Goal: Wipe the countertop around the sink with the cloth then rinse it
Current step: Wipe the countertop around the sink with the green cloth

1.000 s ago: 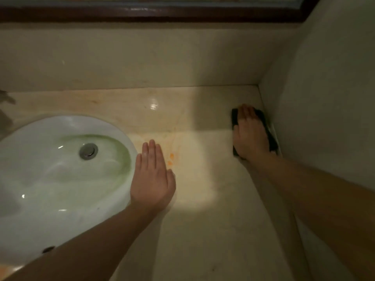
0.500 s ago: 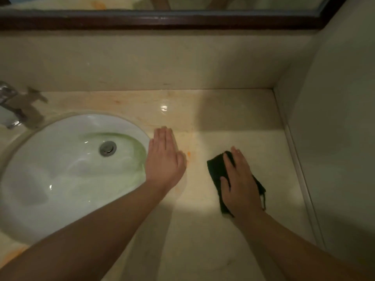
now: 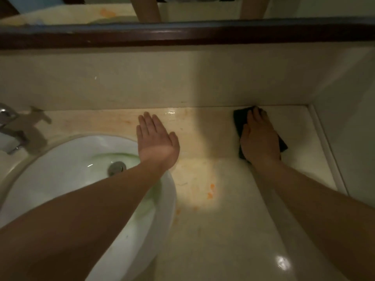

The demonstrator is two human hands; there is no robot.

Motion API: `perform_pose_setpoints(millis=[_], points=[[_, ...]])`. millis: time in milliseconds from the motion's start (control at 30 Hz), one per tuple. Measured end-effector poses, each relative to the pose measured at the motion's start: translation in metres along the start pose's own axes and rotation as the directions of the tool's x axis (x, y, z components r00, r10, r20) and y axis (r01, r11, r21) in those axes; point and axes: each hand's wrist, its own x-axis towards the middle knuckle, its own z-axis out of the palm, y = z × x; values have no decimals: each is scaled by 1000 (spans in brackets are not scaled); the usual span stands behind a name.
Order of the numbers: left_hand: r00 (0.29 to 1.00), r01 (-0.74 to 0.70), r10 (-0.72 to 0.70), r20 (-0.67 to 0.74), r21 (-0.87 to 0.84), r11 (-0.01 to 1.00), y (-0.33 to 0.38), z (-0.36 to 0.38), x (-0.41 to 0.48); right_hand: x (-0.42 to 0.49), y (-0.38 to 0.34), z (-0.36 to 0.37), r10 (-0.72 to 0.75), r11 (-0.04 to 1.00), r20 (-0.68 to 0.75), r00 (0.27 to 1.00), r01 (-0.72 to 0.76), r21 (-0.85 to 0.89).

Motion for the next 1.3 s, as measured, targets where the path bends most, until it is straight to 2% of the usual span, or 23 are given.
perform_pose_setpoints(millis=[133, 267, 367, 433, 500, 567, 633, 733, 767, 800, 867, 933, 967, 1033, 1133, 1233, 1300], points=[[1000, -21, 21, 2, 7, 1000, -2, 1, 4, 17, -37, 7, -204, 979, 90, 975, 204, 0], [999, -42, 42, 22, -4, 999, -4, 0, 6, 9, -61, 10, -392, 918, 202, 897, 395, 28], [998, -52, 52, 30, 0, 999, -6, -2, 5, -20, -71, 8, -456, 888, 283, 844, 455, 74], [998, -61, 61, 35, -6, 998, -6, -3, 4, -54, -78, 3, -521, 848, 288, 803, 526, 68], [997, -57, 58, 52, -24, 998, -6, -5, 4, -96, -85, -1, -605, 776, 309, 734, 630, 23], [996, -49, 50, 69, -16, 999, -6, -7, 4, -141, -86, -4, -672, 687, 391, 629, 727, 10], [995, -44, 43, 88, 1, 999, -5, -9, 4, -183, -79, -9, -696, 651, 438, 568, 757, 53], [994, -24, 21, 103, 28, 999, -4, -11, 4, -202, -65, -18, -666, 698, 408, 624, 715, 45], [994, -20, 17, 109, 31, 999, -4, -11, 4, -194, -62, -19, -636, 736, 374, 675, 677, 28], [994, -23, 18, 110, 37, 999, -4, -11, 5, -181, -61, -19, -569, 802, 326, 755, 597, 19], [994, -28, 22, 107, 55, 998, -4, -11, 6, -143, -61, -17, -347, 932, 222, 911, 362, -30], [994, -28, 20, 109, 71, 997, -4, -10, 6, -117, -72, -10, -168, 976, 158, 973, 186, -110], [994, -30, 22, 108, 74, 997, -4, -9, 7, -115, -83, -6, -129, 981, 147, 981, 148, -127], [995, -25, 18, 99, 68, 997, -5, -6, 7, -136, -109, 5, -213, 953, 162, 964, 241, -184], [994, -21, 12, 109, 84, 996, -5, -7, 6, -207, -137, 4, -407, 843, 381, 830, 502, -193], [996, -21, 14, 92, 82, 996, -3, -7, 7, -254, -119, -2, -495, 823, 407, 768, 565, -64], [995, -12, 4, 98, 77, 997, -3, -9, 4, -257, -87, -13, -545, 787, 404, 735, 614, -55]])
